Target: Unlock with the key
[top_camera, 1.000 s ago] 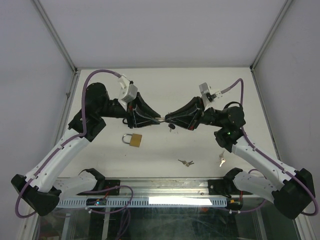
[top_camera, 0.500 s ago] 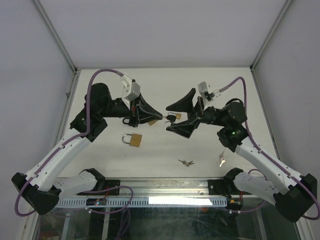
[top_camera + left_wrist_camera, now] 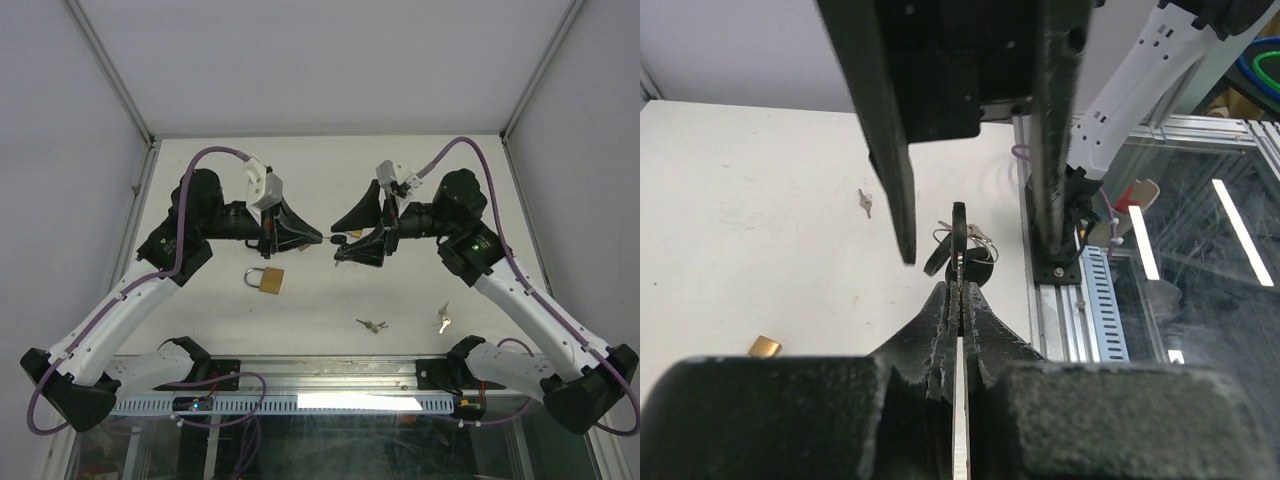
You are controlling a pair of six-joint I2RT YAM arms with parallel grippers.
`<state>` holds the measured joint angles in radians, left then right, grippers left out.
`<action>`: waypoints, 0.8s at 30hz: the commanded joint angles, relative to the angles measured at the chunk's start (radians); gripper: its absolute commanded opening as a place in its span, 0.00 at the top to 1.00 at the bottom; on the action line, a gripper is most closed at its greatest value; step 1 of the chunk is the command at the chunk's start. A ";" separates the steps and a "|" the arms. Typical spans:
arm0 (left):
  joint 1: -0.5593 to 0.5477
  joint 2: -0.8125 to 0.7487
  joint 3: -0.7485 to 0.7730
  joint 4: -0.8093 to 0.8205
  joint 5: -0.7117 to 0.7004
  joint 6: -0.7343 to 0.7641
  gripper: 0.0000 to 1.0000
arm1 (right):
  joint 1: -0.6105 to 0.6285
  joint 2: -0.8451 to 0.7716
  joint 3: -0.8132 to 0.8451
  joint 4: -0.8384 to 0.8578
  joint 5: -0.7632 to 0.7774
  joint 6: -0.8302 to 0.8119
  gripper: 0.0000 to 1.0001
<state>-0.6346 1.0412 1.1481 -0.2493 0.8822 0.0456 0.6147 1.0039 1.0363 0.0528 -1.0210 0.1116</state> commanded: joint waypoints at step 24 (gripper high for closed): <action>-0.019 -0.057 -0.016 0.107 -0.011 -0.030 1.00 | -0.003 0.050 -0.003 0.148 -0.085 0.155 1.00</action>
<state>-0.6426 0.9970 1.1309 -0.2150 0.8726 0.0284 0.6147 1.0836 1.0321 0.1581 -1.0885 0.2420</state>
